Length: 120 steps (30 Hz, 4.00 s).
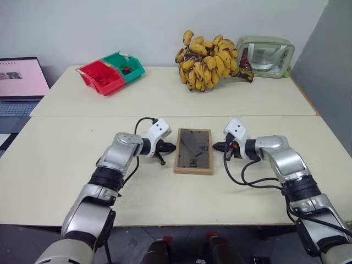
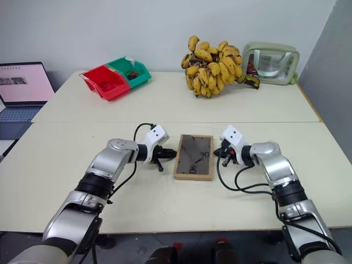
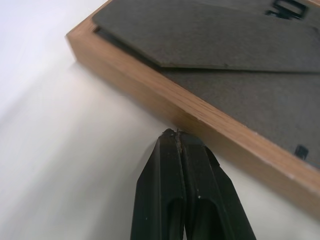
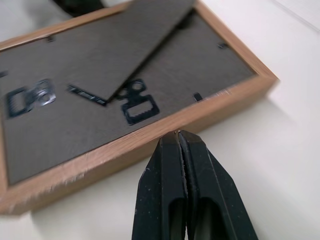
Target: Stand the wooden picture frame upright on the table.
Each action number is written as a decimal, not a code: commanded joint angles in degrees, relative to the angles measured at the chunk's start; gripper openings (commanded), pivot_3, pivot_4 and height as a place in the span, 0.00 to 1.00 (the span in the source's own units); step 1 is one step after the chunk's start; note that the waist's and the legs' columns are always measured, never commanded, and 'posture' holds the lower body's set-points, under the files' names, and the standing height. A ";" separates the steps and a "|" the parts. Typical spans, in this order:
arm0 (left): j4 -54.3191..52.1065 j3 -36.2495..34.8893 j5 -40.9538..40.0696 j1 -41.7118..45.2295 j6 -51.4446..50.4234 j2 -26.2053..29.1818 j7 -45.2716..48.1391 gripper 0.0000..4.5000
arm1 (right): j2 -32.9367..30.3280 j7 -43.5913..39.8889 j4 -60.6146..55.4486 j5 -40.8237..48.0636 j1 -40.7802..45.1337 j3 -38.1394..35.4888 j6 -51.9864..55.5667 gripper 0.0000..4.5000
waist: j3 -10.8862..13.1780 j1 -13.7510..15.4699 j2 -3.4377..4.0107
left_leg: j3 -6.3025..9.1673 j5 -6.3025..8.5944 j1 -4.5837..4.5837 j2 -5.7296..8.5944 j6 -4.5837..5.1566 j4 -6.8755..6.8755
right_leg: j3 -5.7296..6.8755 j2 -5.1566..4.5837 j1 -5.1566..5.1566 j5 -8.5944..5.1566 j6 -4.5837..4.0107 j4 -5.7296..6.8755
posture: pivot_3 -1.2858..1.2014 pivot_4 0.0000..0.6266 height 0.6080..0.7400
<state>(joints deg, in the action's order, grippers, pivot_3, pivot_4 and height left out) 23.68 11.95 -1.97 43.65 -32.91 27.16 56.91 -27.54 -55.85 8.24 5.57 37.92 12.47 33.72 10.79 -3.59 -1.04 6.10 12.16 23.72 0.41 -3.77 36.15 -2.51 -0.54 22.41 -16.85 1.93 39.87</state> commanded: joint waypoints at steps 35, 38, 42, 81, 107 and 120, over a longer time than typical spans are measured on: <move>-12.27 1.93 -3.11 -2.76 -7.22 3.95 -1.17 0.00 | 4.63 8.72 9.19 -2.11 4.03 0.20 -4.64 0.01 | -0.01 -0.28 -0.02 | -0.01 -0.01 -0.04 0.00 -0.01 0.02 | -0.02 0.05 -0.02 -0.02 -0.05 0.05 | 0.52 0.24 1.00; -16.79 1.36 -4.11 -5.37 -10.11 5.29 -1.31 0.00 | 5.55 8.21 6.18 -1.72 2.43 0.69 -2.75 0.01 | -0.01 -0.18 -0.02 | 0.05 -0.01 -0.03 -0.05 -0.01 0.01 | 0.02 0.04 -0.02 -0.02 -0.05 0.05 | 0.52 0.24 1.00; -21.73 0.08 -5.49 -8.09 -13.66 5.86 -2.42 0.00 | 5.99 7.65 3.44 -1.15 1.57 0.90 -0.94 0.01 | -0.01 0.04 -0.02 | 0.04 -0.01 -0.04 -0.04 -0.01 0.02 | 0.00 0.03 -0.03 -0.02 -0.05 0.06 | 0.52 0.24 1.00; -12.60 -30.07 -47.91 -14.01 -59.59 6.47 -12.33 0.86 | 2.53 7.30 9.83 -5.61 1.29 2.88 -12.80 0.00 | -0.03 -0.02 -0.04 | -0.03 -0.03 -0.31 -0.11 -0.06 -0.04 | -0.07 -0.02 -0.14 -0.03 -0.05 0.11 | 0.52 0.24 1.00; -12.53 -28.64 -45.65 -17.94 -52.17 -8.19 -23.76 0.96 | 7.64 10.00 0.44 -6.13 -4.16 6.04 -5.89 0.00 | -0.48 2.02 0.32 | 0.03 -0.08 -1.15 0.24 0.01 -0.11 | 0.06 -0.37 -1.32 0.01 0.13 -0.48 | 0.52 0.24 1.00; -11.15 -29.76 -46.34 -16.45 -49.45 -9.01 -23.38 0.39 | 6.23 9.52 0.37 -5.86 -4.58 5.49 -6.30 0.00 | -0.47 1.81 0.31 | 0.03 -0.07 -1.02 0.17 0.01 -0.20 | 0.10 -0.37 -1.25 0.03 0.17 -0.74 | 0.52 0.24 1.00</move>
<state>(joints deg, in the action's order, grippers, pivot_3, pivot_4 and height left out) 12.77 -18.29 -48.32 26.76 -82.63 19.00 34.38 -20.43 -46.24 9.12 -0.42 32.77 19.15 27.75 10.31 -1.78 -0.73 6.14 12.09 22.73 0.58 -3.76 35.95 -2.40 -0.92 21.15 -16.80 2.11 39.10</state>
